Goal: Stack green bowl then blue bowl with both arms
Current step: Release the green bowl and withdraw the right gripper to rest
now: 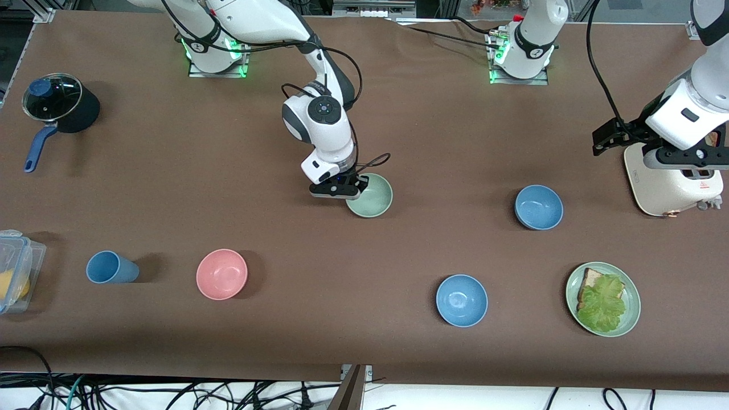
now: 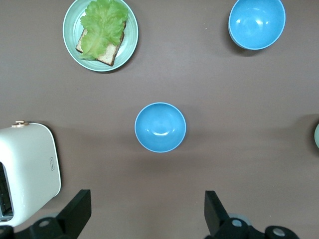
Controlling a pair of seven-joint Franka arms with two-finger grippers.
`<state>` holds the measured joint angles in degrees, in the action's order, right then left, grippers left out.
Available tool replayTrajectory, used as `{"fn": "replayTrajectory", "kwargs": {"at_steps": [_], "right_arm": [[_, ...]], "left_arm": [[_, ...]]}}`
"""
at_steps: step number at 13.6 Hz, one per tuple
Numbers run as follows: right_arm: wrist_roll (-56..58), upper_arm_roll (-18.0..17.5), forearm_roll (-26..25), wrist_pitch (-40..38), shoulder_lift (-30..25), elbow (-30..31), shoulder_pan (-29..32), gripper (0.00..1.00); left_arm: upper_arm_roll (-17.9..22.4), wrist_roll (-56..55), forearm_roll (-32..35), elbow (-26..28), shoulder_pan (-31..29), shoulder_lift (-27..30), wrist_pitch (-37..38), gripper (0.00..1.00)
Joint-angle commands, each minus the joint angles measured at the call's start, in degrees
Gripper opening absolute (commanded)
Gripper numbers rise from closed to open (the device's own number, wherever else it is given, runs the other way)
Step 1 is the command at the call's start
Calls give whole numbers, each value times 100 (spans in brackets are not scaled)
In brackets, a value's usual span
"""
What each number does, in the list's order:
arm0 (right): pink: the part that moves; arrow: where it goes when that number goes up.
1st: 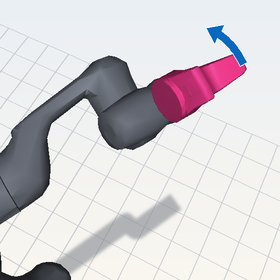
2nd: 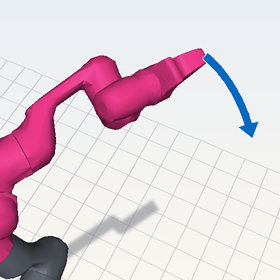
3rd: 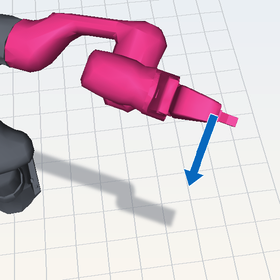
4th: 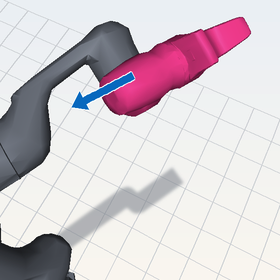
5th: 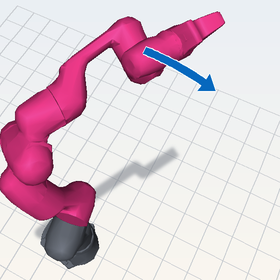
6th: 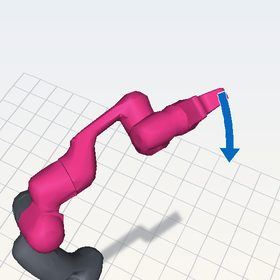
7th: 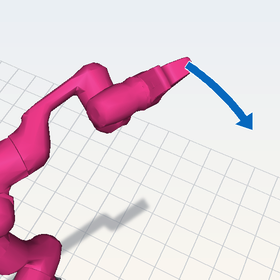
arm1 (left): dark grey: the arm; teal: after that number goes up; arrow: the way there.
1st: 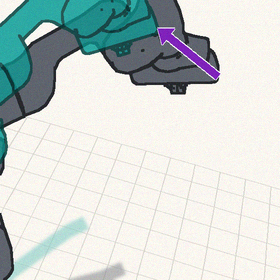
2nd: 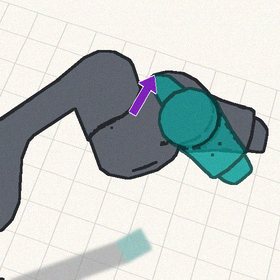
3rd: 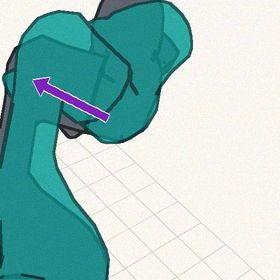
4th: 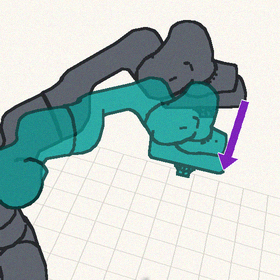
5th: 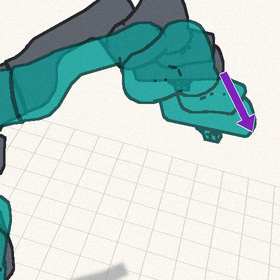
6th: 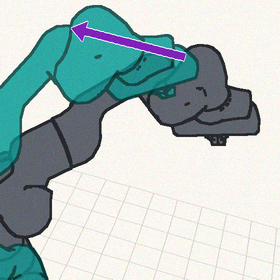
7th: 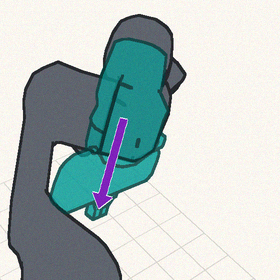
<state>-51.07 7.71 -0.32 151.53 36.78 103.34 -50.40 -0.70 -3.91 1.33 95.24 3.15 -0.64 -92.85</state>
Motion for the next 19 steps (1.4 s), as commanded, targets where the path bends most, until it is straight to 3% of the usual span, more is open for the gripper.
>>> {"fn": "replayTrajectory", "kwargs": {"at_steps": [1,4,6,9,11,13,17,19], "right_arm": [[-8,90,-73,-463,-83,-313,135,100],[342,108,-56,-1781,-162,-1042,442,100],[440,134,-56,-2117,-329,-1202,653,100],[615,222,-47,-2451,-811,-1202,1197,100],[1411,205,32,-2845,-1163,-1211,1601,100],[2029,257,540,-3276,-1576,-1202,1839,100],[2873,792,604,-4102,-2244,-1211,1876,100],[3041,890,569,-4551,-2596,-1211,1884,100]], "left_arm": [[8,40,-116,-242,19,-112,188,100],[0,31,-116,-243,37,-112,197,100],[0,31,-124,-243,37,-112,206,100],[0,31,-124,-243,37,-112,206,100],[0,31,-124,-243,37,-112,206,100],[0,31,-124,-243,37,-112,206,100],[8,14,-124,-243,28,-112,206,100],[0,-4,-124,-243,37,-112,206,100]]}}
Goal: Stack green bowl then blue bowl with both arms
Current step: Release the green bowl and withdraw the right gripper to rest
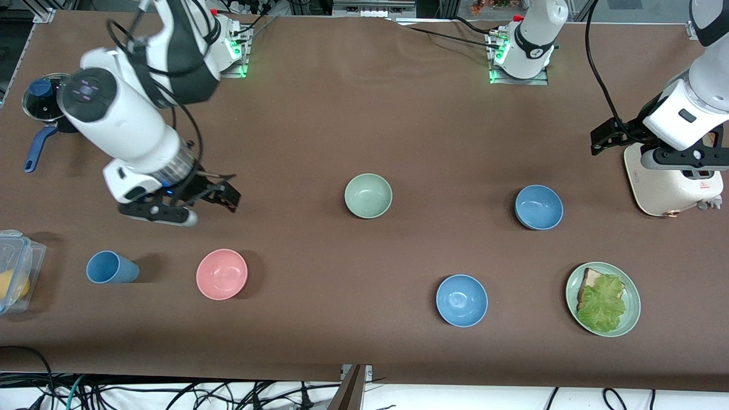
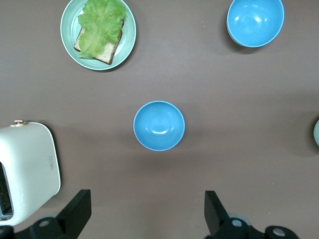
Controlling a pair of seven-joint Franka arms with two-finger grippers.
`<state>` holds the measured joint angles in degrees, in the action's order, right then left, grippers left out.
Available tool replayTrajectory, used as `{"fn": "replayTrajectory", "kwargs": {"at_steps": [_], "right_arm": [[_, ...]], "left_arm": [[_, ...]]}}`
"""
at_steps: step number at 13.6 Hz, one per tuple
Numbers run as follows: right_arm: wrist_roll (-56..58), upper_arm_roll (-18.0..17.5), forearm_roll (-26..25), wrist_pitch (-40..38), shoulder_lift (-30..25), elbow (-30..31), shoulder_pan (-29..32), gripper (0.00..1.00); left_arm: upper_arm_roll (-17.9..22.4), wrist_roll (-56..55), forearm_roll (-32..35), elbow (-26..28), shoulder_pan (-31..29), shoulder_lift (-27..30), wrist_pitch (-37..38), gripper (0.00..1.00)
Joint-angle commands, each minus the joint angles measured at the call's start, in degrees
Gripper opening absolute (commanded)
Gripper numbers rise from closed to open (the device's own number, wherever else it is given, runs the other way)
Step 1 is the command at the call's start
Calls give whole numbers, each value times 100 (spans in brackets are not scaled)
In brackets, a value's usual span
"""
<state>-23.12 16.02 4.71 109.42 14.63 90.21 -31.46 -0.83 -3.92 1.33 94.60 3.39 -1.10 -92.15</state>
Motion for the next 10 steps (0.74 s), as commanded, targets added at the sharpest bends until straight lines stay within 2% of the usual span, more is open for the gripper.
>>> {"fn": "replayTrajectory", "kwargs": {"at_steps": [1,2,3,4,5,7,10], "right_arm": [[333,33,65,-490,-495,84,34,100],[343,-246,30,-674,-540,75,374,100],[413,-1110,-14,-946,-627,-3,1300,100],[631,-1815,-153,-1114,-654,-187,2040,100],[711,-2144,-355,-1264,-689,-302,2404,100],[913,-2366,-410,-1519,-821,-311,2837,100],[1099,-2315,-401,-1669,-901,-311,2874,100]], "left_arm": [[13,-21,-124,-179,12,-66,136,100],[22,-22,-124,-179,3,-66,144,100],[22,22,-124,-179,12,-74,153,100],[22,22,-124,-170,3,-83,153,100],[22,31,-133,-170,3,-135,179,100],[13,49,-133,-170,12,-206,329,100],[39,66,-133,-205,-32,-408,259,100]]}}
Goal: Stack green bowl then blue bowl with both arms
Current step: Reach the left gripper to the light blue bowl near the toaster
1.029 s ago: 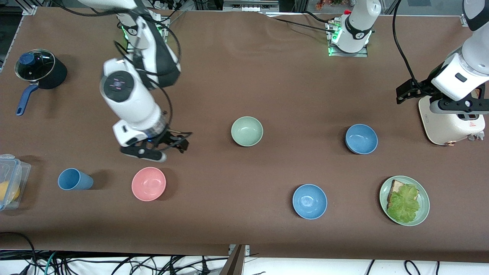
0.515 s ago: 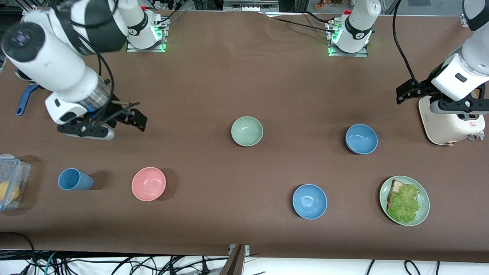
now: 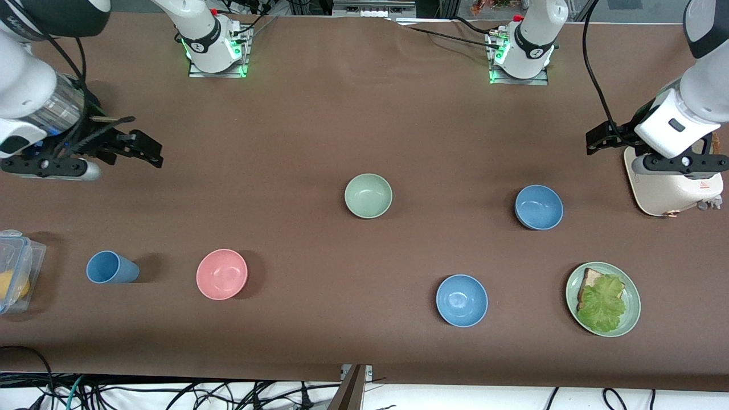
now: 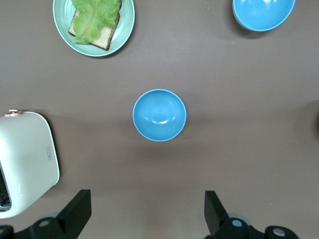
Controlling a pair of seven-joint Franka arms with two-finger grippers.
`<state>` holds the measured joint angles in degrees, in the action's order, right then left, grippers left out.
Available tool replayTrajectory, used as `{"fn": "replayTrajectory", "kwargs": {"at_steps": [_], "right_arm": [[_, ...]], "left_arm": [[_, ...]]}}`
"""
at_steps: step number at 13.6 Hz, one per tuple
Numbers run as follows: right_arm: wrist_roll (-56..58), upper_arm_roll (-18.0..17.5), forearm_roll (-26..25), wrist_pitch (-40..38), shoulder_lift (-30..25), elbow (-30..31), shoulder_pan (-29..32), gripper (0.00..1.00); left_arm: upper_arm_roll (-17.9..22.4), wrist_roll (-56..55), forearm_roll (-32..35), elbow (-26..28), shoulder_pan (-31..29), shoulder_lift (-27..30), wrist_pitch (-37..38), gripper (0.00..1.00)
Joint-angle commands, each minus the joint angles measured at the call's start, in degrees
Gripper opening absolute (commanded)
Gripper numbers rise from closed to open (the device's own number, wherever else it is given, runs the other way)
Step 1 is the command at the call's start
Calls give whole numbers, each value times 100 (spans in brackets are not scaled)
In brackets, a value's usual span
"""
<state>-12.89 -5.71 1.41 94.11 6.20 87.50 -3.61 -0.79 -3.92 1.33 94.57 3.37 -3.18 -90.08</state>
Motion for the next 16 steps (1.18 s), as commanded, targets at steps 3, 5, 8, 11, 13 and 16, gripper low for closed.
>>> {"fn": "replayTrajectory", "kwargs": {"at_steps": [3,5,8,11,13,16], "right_arm": [[146,-114,-97,-409,-93,-57,89,100],[173,-105,-106,-411,-93,-66,98,100],[181,-62,-97,-384,-84,-145,98,100],[173,-53,-106,-358,-75,-259,106,100],[173,-53,-114,-358,-14,-522,124,100],[129,-35,-97,-227,170,-558,124,100]], "left_arm": [[79,127,-45,-290,-222,-839,-194,100],[70,206,-63,-369,-502,-1297,-307,100],[70,733,-133,-229,-740,-1772,-677,99],[53,769,-203,51,-821,-1984,-1150,99],[53,909,-203,307,-821,-2106,-1668,99],[35,954,-457,491,-891,-2362,-1811,99]]}}
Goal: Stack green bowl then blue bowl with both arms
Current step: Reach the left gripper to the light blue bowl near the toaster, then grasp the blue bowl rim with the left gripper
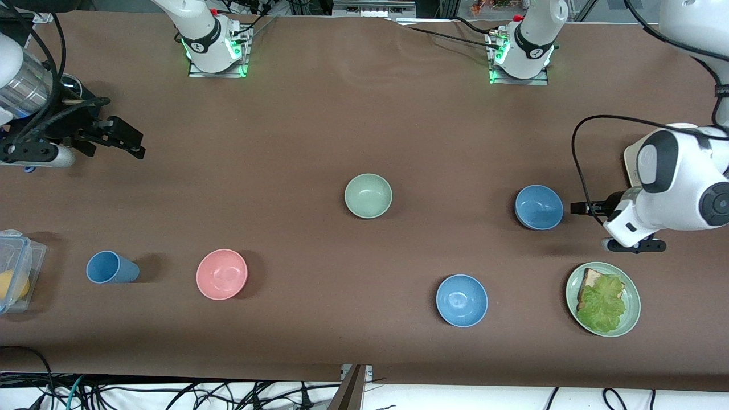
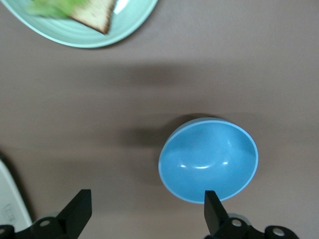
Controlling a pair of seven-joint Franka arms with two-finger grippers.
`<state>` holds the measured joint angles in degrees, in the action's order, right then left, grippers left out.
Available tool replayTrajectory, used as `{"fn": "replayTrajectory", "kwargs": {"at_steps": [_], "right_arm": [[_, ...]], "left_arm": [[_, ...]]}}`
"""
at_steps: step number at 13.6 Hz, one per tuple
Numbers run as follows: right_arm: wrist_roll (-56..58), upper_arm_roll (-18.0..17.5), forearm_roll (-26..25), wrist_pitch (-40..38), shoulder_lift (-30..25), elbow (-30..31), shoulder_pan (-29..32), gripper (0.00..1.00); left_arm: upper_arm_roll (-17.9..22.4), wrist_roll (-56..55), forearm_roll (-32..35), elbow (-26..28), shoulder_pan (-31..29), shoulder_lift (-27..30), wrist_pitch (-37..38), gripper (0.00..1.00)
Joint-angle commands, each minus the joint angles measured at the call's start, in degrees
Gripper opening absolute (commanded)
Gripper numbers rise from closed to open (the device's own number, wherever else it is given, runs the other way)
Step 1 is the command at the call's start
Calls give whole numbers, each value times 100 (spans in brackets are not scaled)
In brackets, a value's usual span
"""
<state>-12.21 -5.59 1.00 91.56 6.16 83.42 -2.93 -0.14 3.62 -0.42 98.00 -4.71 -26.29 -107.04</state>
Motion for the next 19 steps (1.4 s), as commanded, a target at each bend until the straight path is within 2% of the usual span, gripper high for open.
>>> {"fn": "replayTrajectory", "kwargs": {"at_steps": [1,4,6,9,10,12,14,15,16,19], "right_arm": [[105,-47,-47,237,193,-159,64,100],[79,-47,-65,248,202,-150,38,100],[105,-38,-74,230,211,-142,73,100],[96,-30,-126,230,245,-141,82,100],[79,-30,-161,230,272,-133,82,100],[79,-30,-214,256,342,-133,91,100],[96,-30,-223,300,343,-133,91,100],[96,-30,-223,301,342,-141,91,100],[96,-30,-223,309,351,-141,91,100],[96,-30,-214,309,351,-141,91,100]], "left_arm": [[-29,200,-301,271,-83,-51,-228,99],[-56,558,-388,728,-65,-42,-475,99],[-47,1077,-704,730,-83,-218,-633,98],[-47,1667,-845,738,-276,-446,-852,91],[-47,1781,-863,730,-302,-482,-897,81],[-47,1782,-881,730,-329,-578,-941,70],[-47,1739,-951,721,-329,-570,-906,30],[-47,1738,-1003,721,-329,-570,-889,13],[-47,1738,-1013,738,-337,-578,-871,3],[-47,1747,-1039,712,-338,-570,-862,0]]}}
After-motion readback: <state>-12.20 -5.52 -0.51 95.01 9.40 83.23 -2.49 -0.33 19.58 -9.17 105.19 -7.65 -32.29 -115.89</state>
